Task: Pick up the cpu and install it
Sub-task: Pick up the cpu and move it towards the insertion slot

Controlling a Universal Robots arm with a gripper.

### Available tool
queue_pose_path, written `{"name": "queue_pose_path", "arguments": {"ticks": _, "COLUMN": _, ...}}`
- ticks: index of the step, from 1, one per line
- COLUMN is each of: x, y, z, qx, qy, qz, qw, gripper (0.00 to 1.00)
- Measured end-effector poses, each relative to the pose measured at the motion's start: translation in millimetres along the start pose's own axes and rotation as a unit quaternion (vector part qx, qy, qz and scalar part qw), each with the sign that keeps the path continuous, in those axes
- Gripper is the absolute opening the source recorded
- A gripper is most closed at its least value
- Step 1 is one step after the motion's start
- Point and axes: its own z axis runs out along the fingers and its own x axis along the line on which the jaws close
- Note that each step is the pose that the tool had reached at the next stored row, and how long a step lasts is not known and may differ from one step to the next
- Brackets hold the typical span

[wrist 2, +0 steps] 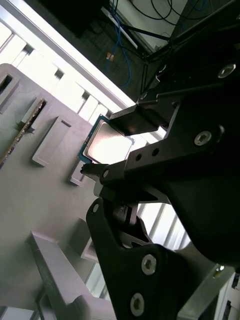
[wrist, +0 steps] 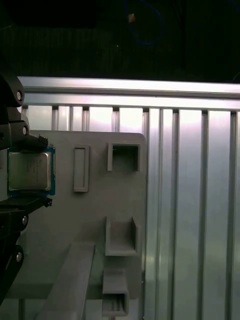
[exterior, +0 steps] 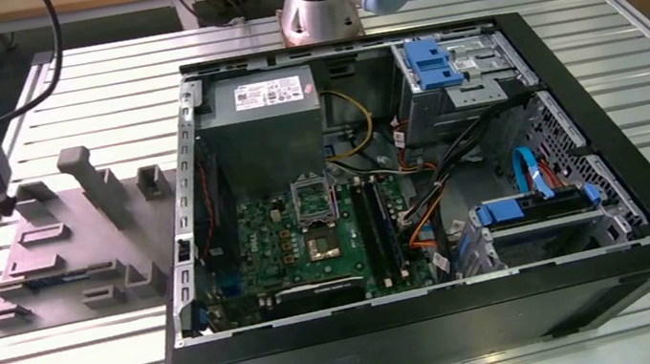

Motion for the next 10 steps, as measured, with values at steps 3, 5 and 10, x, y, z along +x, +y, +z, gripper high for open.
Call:
{"name": "queue_pose_path", "arguments": {"ticks": 3, "x": 0.0, "y": 0.1, "z": -1.7, "qx": 0.0000, "qy": 0.0000, "qz": 0.000, "qw": 1.0000, "gripper": 0.47}}
{"name": "queue_pose_path", "arguments": {"ticks": 5, "x": 0.0, "y": 0.1, "z": -2.9, "qx": 0.0000, "qy": 0.0000, "qz": 0.000, "qw": 1.0000, "gripper": 0.47}}
{"name": "queue_pose_path", "arguments": {"ticks": 10, "x": 0.0, "y": 0.2, "z": -5.6, "qx": 0.0000, "qy": 0.0000, "qz": 0.000, "qw": 1.0000, "gripper": 0.47}}
